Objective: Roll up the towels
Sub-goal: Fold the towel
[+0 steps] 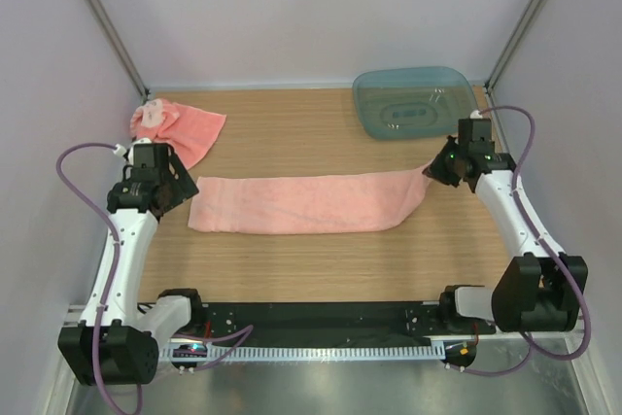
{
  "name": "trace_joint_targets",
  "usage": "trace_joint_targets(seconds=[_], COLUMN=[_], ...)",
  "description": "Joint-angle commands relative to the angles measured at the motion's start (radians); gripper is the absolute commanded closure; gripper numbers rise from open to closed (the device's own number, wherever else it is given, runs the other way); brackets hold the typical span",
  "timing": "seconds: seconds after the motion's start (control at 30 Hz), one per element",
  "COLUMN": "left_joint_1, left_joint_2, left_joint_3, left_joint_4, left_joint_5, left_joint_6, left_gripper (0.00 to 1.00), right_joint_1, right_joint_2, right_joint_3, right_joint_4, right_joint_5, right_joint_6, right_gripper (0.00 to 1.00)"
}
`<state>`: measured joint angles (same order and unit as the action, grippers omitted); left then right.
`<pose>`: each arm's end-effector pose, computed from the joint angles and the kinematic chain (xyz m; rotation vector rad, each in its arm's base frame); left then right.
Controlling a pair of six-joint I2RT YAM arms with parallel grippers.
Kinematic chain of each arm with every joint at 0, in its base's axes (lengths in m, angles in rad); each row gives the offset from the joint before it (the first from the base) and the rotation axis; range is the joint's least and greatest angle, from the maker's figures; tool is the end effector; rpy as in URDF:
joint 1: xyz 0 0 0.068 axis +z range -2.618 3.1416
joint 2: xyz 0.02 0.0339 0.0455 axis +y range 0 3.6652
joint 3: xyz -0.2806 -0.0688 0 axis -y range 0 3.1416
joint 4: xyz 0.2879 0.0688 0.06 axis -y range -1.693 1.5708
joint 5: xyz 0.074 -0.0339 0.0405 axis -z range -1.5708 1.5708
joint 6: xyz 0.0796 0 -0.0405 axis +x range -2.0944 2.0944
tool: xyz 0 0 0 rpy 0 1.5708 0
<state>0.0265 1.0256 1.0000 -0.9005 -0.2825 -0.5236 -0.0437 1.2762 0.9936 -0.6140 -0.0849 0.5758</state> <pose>0.2536 0.0289 0.2858 -0.7767 2.3243 0.1363 0.3274 -0.0076 0.2396 0.7244 2.3852 0.3318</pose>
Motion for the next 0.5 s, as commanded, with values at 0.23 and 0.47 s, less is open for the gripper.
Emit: trace_joint_targets(seconds=[0.23,0.47], left_joint_1=[0.006,0.007], left_joint_2=[-0.021,-0.021], left_joint_3=[0.019,0.011], left_joint_4=[0.046,0.041], left_joint_5=[-0.021,-0.004], left_joint_6=[0.025,0.014], left_gripper=[0.16,0.16], right_joint_1=[0.398,0.599], right_joint_2=[0.107,0.271], right_joint_3=[0.307,0.476], right_joint_4=[0.025,0.077], right_joint_5=[0.109,0.022], right_joint_6=[-0.001,-0.025], right_gripper=[0.99,0.99])
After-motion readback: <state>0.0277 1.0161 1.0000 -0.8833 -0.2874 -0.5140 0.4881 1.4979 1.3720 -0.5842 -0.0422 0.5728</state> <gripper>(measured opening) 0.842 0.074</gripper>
